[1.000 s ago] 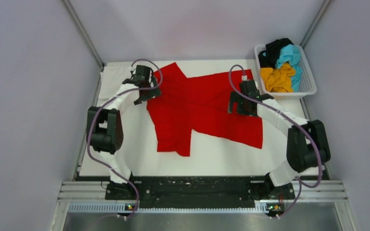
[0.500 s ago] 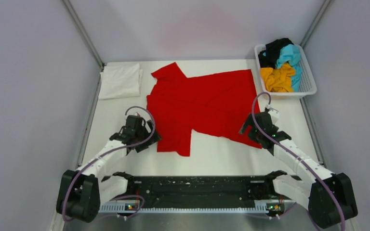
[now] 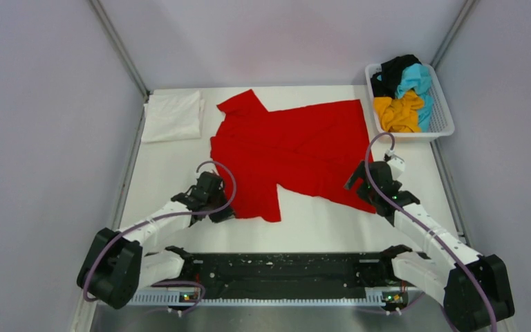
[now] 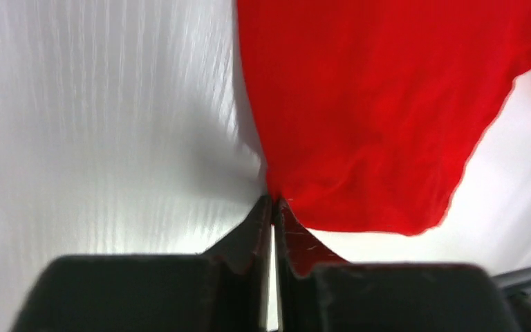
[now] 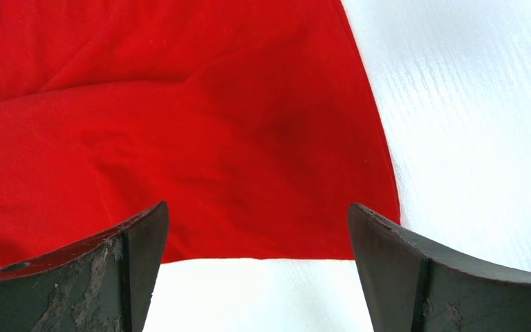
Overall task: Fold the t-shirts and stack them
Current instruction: Flatten out the tshirt
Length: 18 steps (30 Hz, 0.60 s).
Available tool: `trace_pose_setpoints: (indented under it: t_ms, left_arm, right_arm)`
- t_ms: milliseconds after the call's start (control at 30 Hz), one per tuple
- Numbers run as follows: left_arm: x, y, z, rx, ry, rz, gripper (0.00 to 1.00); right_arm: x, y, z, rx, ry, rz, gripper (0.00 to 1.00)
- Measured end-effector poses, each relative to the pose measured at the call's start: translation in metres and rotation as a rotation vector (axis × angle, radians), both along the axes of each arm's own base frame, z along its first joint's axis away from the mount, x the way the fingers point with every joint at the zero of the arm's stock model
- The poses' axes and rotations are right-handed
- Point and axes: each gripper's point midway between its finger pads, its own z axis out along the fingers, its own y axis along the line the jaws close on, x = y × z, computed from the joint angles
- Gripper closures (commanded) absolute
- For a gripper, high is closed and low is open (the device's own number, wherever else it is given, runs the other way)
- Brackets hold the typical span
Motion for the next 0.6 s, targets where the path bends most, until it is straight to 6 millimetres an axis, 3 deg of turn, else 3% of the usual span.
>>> trace_pose_setpoints:
  t_ms: [200, 367, 467, 533, 600]
  left_arm:
    - [0.015, -0.004, 0.003, 0.049, 0.052, 0.025, 1.0]
    - [0.018, -0.001, 0.041, 0.131, 0.097, 0.035, 1.0]
    - [0.0, 0.008, 0.053, 0.179, 0.177, 0.041, 1.0]
    - [-0.02, 0.015, 0.054, 0.196, 0.243, 0.038, 0.92]
    - [-0.036, 0.021, 0.056, 0.207, 0.292, 0.031, 0.73]
  right_arm:
    - [-0.002, 0.0, -0.004, -0.001, 0.005, 0.001, 0.02]
    - [-0.006, -0.002, -0.009, -0.009, 0.027, 0.0, 0.02]
    - [-0.009, -0.003, -0.015, -0.018, 0.056, 0.0, 0.02]
    - [-0.011, -0.004, -0.02, -0.026, 0.076, 0.0, 0.01]
    - [-0.013, -0.005, -0.026, -0.037, 0.101, -0.002, 0.02]
